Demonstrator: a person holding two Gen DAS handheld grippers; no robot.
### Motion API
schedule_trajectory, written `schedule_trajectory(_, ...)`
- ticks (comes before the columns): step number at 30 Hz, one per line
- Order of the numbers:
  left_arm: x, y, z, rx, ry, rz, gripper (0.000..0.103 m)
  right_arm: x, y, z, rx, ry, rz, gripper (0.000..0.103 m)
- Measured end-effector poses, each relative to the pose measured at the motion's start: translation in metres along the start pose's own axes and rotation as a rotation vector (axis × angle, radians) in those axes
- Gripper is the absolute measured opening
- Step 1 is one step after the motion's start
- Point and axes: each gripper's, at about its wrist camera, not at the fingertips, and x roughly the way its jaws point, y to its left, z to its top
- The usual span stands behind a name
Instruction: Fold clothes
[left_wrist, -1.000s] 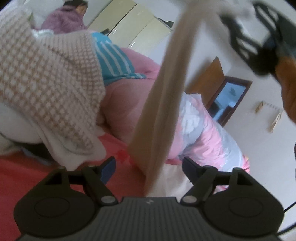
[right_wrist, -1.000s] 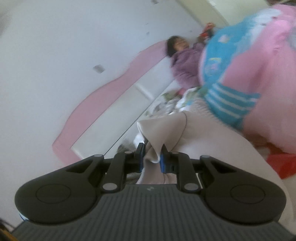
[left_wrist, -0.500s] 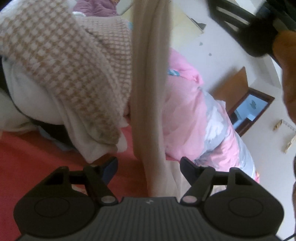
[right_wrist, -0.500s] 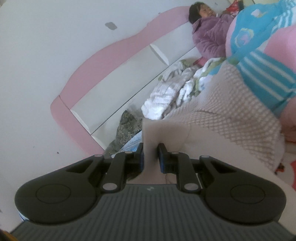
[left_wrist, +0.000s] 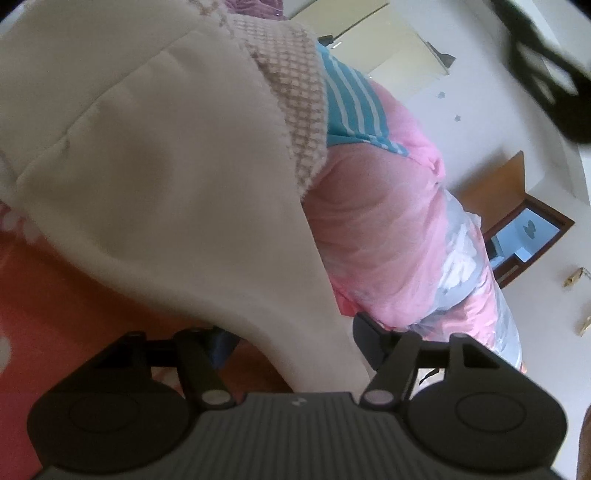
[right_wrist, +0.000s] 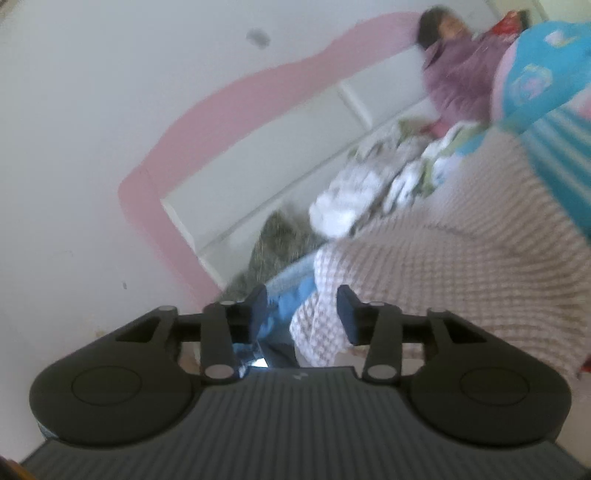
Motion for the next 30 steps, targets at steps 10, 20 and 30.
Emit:
schedule_trajectory(10,0.004,-0.010,-0.010,0.030,0.026,0.091,0.067,-0.170,-0.042,-0.012,-0.008,-0.156,-0.356,0.048)
schedule_trajectory(20,0.023,-0.009,-0.012,0.000,0.053,0.135,0.067,-0.101,-0.146,-0.079,-0.415,0.376,-0.717,0.048)
schedule_trajectory(30,0.035,-0.015,-0.018,0.040,0.075,0.198,0.067,-0.031,-0.219,-0.094,-0.603,0.643,-0.489,0.060)
